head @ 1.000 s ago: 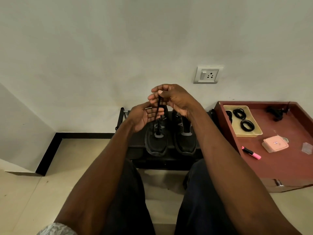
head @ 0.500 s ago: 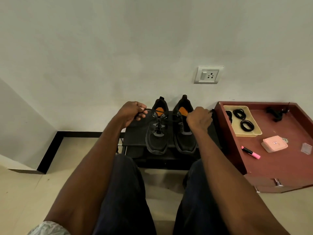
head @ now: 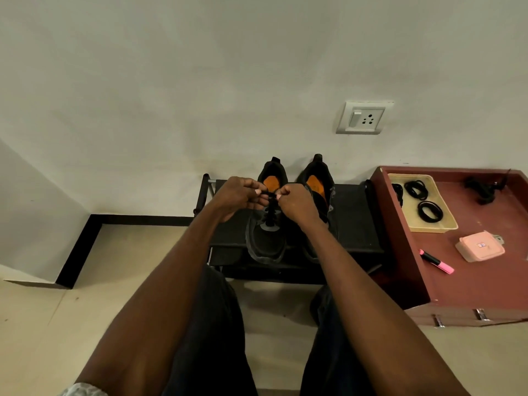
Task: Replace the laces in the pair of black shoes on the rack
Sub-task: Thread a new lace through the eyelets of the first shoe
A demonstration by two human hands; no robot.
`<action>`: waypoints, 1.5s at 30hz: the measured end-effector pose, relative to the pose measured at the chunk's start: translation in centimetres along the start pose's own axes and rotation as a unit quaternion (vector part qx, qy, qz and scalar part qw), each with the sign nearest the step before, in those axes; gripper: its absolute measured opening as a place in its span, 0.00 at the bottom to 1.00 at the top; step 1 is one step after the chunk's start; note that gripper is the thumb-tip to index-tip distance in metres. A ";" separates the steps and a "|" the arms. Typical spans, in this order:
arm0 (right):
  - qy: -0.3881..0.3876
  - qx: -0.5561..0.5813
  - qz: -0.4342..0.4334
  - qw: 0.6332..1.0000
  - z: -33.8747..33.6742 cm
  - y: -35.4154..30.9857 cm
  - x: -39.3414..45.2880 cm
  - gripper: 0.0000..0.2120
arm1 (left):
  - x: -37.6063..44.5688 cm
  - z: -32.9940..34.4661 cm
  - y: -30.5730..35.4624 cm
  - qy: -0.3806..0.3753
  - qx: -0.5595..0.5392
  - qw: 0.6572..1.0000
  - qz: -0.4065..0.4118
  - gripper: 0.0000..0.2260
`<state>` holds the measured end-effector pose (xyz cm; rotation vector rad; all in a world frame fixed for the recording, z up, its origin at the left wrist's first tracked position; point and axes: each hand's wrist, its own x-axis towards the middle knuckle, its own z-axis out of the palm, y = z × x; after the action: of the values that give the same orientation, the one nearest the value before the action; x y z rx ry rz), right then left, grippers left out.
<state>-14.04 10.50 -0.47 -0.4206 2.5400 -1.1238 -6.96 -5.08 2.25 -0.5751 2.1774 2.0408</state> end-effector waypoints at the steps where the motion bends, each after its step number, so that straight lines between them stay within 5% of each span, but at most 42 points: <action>1: -0.002 -0.007 -0.007 1.000 0.2 0.1 0.2 0.08 | 0.1 0.3 -0.3 -0.003 -0.011 1.000 -0.003 0.07; 7: -0.079 0.220 -0.024 0.972 0.5 0.7 0.5 0.07 | 1.4 0.9 -2.1 0.070 -0.016 0.997 0.024 0.06; 12: -0.017 0.288 -0.038 0.957 1.4 1.4 0.9 0.05 | 3.0 1.0 -2.9 0.092 -0.017 0.995 0.036 0.07; 19: 0.106 0.121 -0.018 0.987 2.6 2.3 4.5 0.07 | 5.2 1.4 -6.9 0.225 -0.008 0.974 0.028 0.07; 28: 0.001 -0.083 -0.070 0.994 3.7 1.7 7.9 0.10 | 6.1 2.1 -8.1 0.203 -0.028 0.978 0.037 0.10; 34: -0.100 0.025 0.012 0.995 2.1 1.5 8.3 0.07 | 6.6 1.7 -8.5 0.197 -0.069 0.978 0.020 0.10; 45: -0.061 0.167 0.093 0.980 3.4 1.2 7.5 0.06 | 6.3 1.7 -8.6 0.187 -0.074 0.979 0.015 0.10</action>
<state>-19.58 6.09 -4.83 -0.1561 2.1771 -1.3717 -10.19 -4.98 -8.11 -1.0252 2.2409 2.2809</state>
